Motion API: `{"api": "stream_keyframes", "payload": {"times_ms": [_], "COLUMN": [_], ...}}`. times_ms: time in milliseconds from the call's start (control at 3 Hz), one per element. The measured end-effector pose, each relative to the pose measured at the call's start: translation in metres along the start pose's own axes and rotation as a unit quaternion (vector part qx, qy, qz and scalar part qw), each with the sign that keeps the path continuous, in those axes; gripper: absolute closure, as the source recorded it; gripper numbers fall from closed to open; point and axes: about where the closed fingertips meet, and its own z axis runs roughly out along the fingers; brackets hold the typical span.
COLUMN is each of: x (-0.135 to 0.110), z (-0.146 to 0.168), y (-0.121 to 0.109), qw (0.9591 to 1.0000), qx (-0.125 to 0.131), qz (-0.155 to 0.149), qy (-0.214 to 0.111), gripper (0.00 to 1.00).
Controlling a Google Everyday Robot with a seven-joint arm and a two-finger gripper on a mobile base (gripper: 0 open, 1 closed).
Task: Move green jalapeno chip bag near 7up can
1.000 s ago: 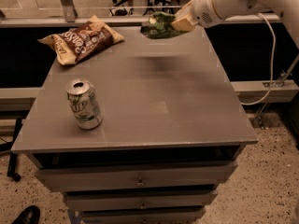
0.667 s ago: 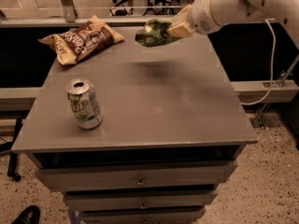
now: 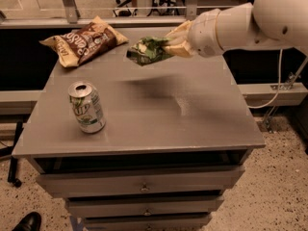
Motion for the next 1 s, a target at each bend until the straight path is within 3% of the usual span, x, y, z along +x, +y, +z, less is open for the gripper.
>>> {"api": "stream_keyframes", "payload": {"times_ms": [667,1000], "x": [0.011,0.011], "z": [0.010,0.026], "y": [0.077,0.102], "qw": [0.9992,0.9977], "qx": [-0.021,-0.040], "qz": [0.015,0.031], "qy": [-0.031,-0.044], "gripper": [1.00,0.85]}}
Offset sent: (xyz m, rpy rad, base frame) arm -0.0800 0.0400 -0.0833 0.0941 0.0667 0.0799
